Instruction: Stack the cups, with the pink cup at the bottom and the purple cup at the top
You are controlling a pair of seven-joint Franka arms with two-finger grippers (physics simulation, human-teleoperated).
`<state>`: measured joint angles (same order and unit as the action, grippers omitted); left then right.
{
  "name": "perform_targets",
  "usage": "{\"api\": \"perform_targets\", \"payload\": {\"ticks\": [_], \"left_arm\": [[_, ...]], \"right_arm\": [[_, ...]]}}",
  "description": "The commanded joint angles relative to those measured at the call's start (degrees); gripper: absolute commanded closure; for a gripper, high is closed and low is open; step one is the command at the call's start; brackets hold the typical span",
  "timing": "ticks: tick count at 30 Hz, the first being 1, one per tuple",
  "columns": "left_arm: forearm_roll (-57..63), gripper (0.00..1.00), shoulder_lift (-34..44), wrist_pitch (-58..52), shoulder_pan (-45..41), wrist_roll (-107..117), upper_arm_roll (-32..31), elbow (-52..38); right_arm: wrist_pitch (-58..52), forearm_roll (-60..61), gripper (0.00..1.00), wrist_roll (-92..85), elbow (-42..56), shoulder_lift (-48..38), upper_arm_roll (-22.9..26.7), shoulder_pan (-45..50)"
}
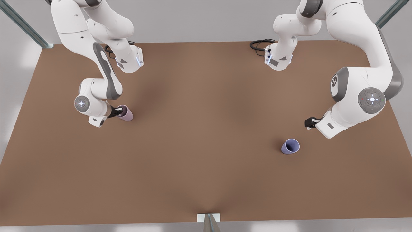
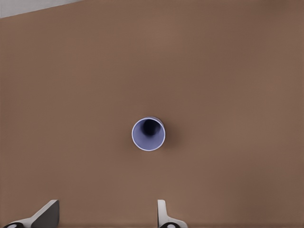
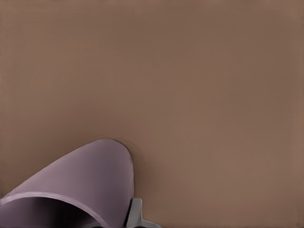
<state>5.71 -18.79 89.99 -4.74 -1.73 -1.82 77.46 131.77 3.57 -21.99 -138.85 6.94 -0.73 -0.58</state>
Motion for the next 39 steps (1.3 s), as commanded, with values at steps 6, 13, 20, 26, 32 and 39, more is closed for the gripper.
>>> {"api": "perform_targets", "payload": {"ticks": [6, 13, 20, 26, 32, 39], "left_arm": [[-0.78, 0.0, -0.55, 0.71, 0.08, -0.47, 0.41, -0.12], [-0.78, 0.0, -0.55, 0.71, 0.08, -0.47, 0.41, -0.12], [-0.87, 0.0, -0.63, 0.89, 0.08, -0.47, 0.41, -0.03], [-2.01, 0.0, -2.83, 4.49, 0.08, -0.47, 0.76, -0.03], [-4.56, 0.0, -6.26, 15.39, 0.7, -2.49, 1.82, 6.3], [-5.0, 0.0, -8.54, 30.59, 2.02, -4.25, 2.26, 18.33]], "right_arm": [[-11.54, 0.12, 0.79, 18.9, 15.18, 0.0, -5.77, 3.22], [-20.5, 3.46, 0.79, 55.56, 51.21, 21.44, -6.3, 26.58], [-18.4, 3.37, 0.79, 83.25, 85.58, 47.37, -3.4, 43.56], [-16.02, 3.19, 0.79, 86.68, 88.48, 52.82, -1.73, 45.23], [-16.11, 3.19, 0.79, 86.07, 88.31, 53.18, -0.06, 45.84], [-15.93, 3.19, 0.79, 86.06, 88.48, 54.93, 0.38, 45.84]]}}
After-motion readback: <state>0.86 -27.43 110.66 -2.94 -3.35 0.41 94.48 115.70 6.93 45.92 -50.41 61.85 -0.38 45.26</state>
